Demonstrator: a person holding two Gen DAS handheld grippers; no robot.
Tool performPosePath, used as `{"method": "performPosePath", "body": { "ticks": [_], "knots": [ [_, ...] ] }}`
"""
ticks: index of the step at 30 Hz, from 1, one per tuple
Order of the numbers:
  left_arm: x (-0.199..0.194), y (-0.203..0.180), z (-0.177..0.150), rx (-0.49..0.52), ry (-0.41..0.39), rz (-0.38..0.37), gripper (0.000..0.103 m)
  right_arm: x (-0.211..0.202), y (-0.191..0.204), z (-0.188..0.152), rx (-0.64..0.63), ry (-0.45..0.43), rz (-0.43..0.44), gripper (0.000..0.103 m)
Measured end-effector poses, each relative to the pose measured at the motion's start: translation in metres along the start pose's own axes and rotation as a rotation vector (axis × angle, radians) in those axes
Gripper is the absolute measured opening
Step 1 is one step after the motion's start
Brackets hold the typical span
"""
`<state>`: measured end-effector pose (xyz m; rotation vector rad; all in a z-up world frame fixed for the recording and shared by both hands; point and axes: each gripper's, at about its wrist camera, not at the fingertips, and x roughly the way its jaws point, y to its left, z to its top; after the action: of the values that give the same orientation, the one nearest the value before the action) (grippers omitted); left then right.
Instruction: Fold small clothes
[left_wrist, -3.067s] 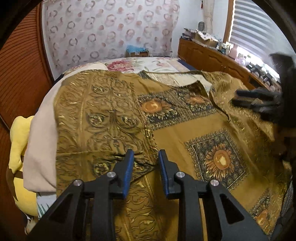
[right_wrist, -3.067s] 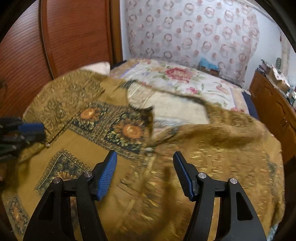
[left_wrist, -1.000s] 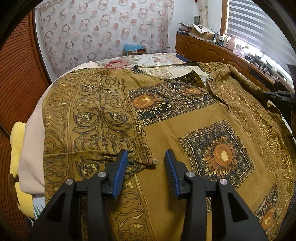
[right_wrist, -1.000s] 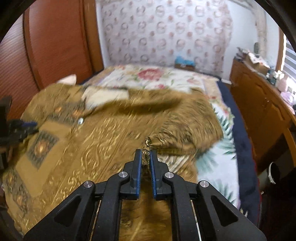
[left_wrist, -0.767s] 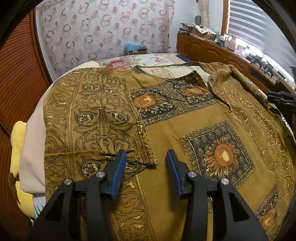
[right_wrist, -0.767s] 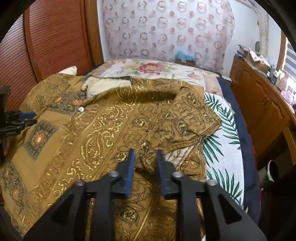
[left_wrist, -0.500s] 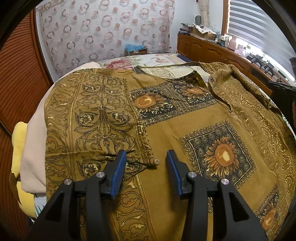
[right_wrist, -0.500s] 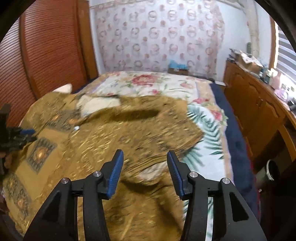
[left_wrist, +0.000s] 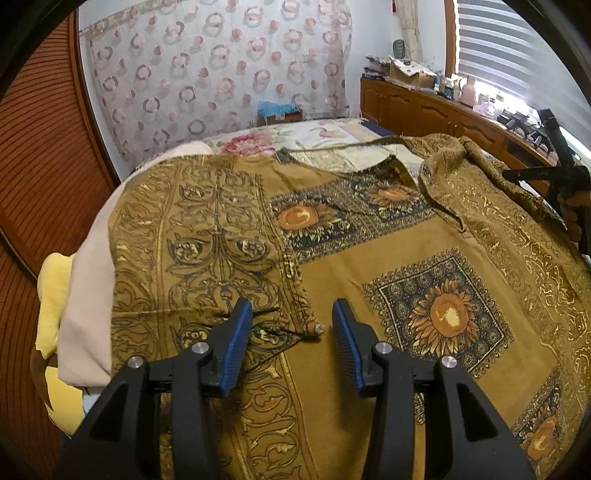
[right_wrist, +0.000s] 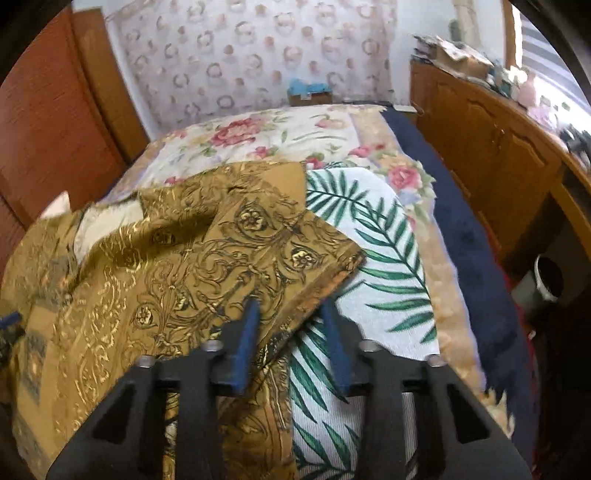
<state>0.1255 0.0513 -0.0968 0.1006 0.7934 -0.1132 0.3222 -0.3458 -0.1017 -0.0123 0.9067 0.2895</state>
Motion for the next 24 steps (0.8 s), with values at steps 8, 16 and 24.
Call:
{"method": "performPosePath", "body": {
  "ticks": [8,16,24],
  "knots": [
    [-0.014,-0.003,0.007,-0.022,-0.088,0.025,0.044,-0.018,0.036,0.01,-0.103,-0.099,0.021,0.005],
    [-0.033,-0.003,0.018,-0.044,-0.133,0.003,0.044,-0.042,0.08,0.029,-0.174,-0.194,0.04,0.005],
    [-0.044,-0.001,0.03,-0.054,-0.185,-0.002,0.044,-0.042,0.109,0.032,-0.221,-0.182,0.118,0.029]
  ]
}}
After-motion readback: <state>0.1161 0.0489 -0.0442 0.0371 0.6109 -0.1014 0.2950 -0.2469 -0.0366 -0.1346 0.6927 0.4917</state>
